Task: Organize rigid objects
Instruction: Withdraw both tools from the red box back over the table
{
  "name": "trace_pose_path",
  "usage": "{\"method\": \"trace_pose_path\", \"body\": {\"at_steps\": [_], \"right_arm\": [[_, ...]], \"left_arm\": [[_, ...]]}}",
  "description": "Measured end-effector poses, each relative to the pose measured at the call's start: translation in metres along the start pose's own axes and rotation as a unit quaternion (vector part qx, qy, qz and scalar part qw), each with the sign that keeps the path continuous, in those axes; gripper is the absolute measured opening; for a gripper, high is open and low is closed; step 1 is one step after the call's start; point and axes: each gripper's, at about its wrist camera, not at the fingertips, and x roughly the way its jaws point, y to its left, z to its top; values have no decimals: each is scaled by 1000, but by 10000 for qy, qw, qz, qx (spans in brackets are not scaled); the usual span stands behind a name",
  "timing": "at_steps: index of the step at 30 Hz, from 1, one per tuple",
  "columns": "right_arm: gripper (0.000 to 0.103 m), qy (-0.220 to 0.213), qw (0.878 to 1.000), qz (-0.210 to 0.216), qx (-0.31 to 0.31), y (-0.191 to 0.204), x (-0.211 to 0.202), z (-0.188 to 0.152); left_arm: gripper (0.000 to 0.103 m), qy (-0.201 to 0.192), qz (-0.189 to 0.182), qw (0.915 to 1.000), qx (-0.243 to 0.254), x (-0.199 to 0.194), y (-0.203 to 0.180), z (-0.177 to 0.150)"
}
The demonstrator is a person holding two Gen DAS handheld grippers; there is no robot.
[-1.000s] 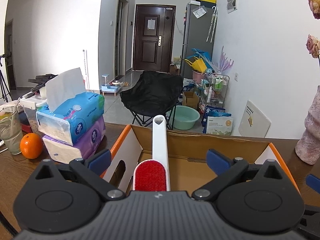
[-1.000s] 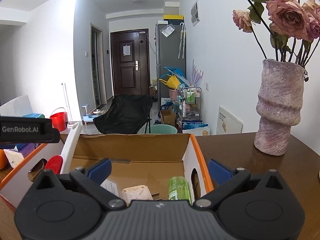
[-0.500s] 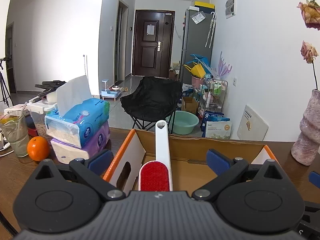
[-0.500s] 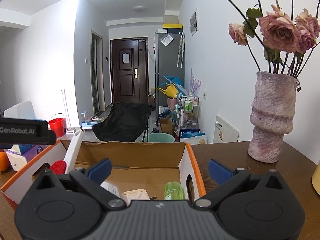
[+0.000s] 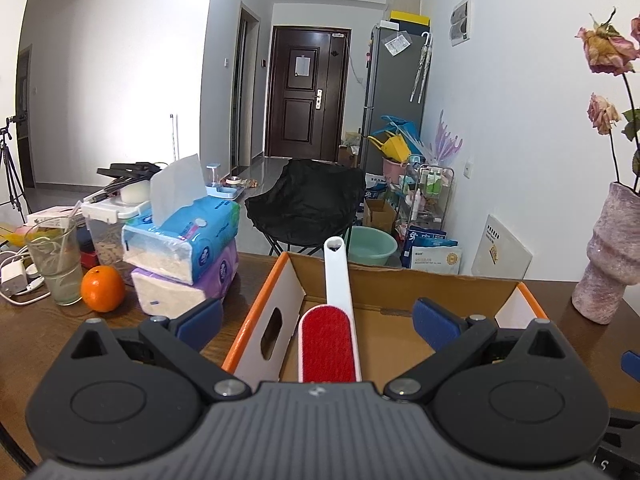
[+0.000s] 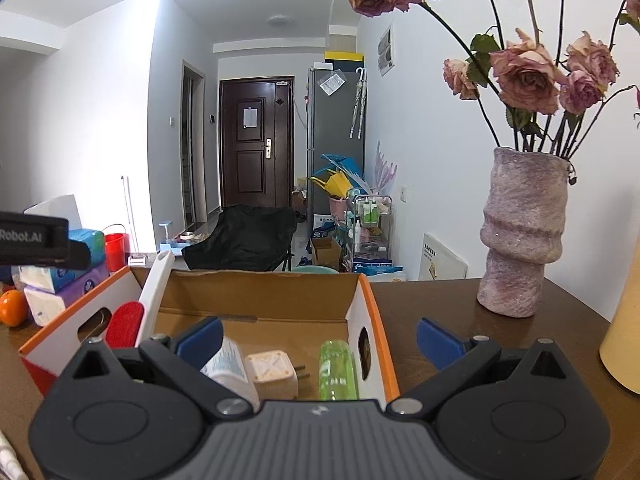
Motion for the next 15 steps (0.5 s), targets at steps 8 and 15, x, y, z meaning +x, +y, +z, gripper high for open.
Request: {"method": "trace_pose_path", "body": {"at_steps": [8,15], "right_arm": [[103,-3,10000,-12,13,-3,-28,-10],[103,-41,10000,-47,18,-3,-54,-19]], "left_arm": [[103,-27,-29,10000,4,-30,13,-11],[103,-87,-123,9999,17,-59,26,-22]]}}
